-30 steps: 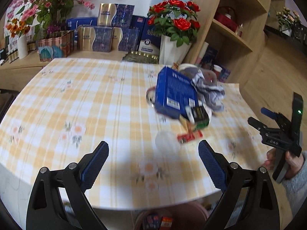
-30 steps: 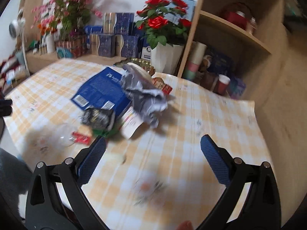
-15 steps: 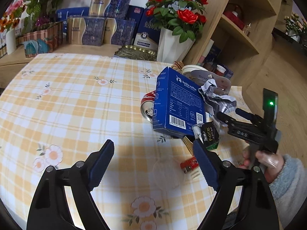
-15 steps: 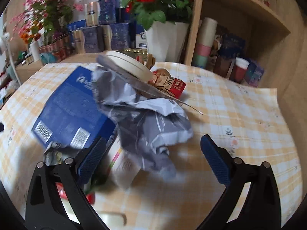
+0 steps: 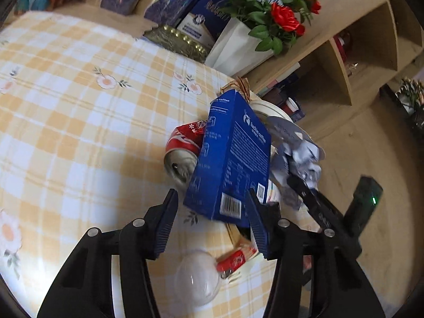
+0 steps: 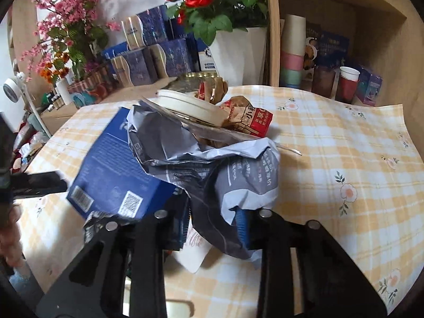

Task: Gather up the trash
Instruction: 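Grasp the blue Luckin carton with the left tool while the right tool grasps the grey plastic bag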

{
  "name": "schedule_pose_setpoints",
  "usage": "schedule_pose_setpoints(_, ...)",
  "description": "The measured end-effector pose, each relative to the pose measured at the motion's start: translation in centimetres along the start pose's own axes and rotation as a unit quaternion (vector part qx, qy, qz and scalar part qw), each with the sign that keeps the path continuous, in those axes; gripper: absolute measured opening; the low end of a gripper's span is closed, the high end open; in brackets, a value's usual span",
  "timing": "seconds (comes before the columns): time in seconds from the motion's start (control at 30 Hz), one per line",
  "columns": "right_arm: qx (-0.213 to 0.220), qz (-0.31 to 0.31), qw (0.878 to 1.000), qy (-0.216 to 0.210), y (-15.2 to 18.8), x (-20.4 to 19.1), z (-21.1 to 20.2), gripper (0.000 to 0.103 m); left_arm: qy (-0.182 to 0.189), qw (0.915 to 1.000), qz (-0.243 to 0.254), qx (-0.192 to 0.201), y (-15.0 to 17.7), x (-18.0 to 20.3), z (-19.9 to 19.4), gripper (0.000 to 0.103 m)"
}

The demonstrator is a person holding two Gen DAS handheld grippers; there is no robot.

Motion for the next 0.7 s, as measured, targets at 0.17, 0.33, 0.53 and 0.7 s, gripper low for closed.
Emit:
schedule_pose_setpoints(0.17, -0.003, 0.021, 1.0, -0.007, 0.5, 0.5, -0.5, 0.029, 0.013, 0.9998, -0.008, -0.011, -1.6, -0.7, 2.6, 0.044)
schedule_pose_setpoints(0.33, -0.003, 0.034, 0.999, -0.011, 0.5, 0.9, -0.5, 0.028, 0.019, 0.9984, 0.052, -0.009, -3.9, 0.8, 4.1, 0.037)
schedule_pose_setpoints(0.53, -0.006, 0.032, 0.999, -0.016, 0.5, 0.8, -0.2, 0.028, 0.002, 0.9946, 0.102, -0.02, -6.0, 1.6, 6.5, 0.049)
schedule_pose_setpoints(0.7, -0.007, 0.038, 0.999, -0.016, 0.7, 1.2, -0.1, 0.028, 0.008, 0.9895, 0.137, -0.045, -6.2, 2.4, 7.9, 0.057)
Point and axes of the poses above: each gripper's, at about its wrist camera, not at the fingertips, and z roughly the way its jaws point, x to its right, y to its underside, the point moved 4 cm from there along z, roughly the way its jaws point, and after that the axes turned 15 degrees about x, right-handed, at the moved point
